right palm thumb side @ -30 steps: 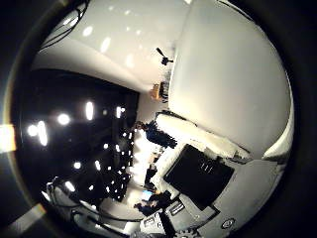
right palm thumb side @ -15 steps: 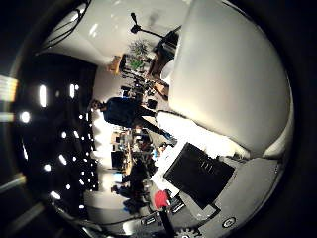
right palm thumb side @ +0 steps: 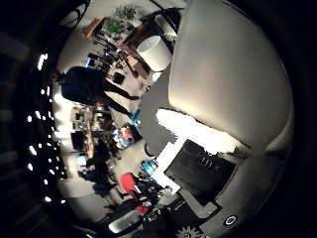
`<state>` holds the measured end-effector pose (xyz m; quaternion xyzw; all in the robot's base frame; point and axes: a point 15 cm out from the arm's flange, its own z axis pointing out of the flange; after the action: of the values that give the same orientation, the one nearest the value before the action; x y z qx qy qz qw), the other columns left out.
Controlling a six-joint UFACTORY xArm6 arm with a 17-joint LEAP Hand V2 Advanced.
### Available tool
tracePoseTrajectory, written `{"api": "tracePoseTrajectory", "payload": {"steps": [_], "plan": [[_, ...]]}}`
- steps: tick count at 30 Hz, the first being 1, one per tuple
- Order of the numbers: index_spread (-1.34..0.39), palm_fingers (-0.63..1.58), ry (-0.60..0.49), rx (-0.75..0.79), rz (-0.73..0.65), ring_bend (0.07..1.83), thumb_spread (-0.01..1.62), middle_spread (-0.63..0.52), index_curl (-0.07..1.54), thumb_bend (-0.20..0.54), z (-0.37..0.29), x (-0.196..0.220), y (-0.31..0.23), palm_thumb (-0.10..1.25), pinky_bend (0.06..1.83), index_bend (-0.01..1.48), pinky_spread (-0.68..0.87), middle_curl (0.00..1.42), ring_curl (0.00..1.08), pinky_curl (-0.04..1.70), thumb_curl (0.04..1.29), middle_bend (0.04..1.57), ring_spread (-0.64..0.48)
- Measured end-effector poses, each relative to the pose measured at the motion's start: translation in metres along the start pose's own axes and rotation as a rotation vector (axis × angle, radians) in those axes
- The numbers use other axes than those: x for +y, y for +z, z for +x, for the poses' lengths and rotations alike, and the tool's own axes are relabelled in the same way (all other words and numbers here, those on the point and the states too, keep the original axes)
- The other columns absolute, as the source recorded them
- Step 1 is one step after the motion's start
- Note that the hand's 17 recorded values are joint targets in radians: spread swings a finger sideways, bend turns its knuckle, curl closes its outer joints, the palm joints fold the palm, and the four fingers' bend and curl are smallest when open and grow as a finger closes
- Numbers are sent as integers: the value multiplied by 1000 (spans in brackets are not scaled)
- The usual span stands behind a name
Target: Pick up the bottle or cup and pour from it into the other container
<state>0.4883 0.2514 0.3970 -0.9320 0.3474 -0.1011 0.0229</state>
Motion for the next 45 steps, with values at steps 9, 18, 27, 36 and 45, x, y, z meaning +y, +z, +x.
{"api": "tracePoseTrajectory", "payload": {"steps": [9, 18, 27, 36, 45], "plan": [[-579, 1012, -193, 270, -75, 1198, 878, -295, 1087, -28, -16, -17, -7, 840, 988, 205, -453, 921, 666, 919, 507, 842, -263], [-597, 1029, -322, 485, -192, 1186, 862, -308, 1082, -28, -19, -20, -9, 850, 976, 190, -457, 932, 668, 916, 514, 824, -265], [-611, 1000, -431, 654, -316, 1191, 856, -333, 1084, -28, -28, -29, 3, 851, 992, 190, -461, 957, 681, 922, 524, 806, -269], [-621, 989, -515, 714, -395, 1201, 864, -347, 1090, -28, -52, -38, 32, 848, 988, 190, -454, 976, 689, 937, 524, 810, -273], [-628, 985, -546, 716, -428, 1198, 869, -352, 1095, -28, -62, -42, 55, 843, 991, 191, -442, 983, 692, 944, 521, 812, -276]]}}
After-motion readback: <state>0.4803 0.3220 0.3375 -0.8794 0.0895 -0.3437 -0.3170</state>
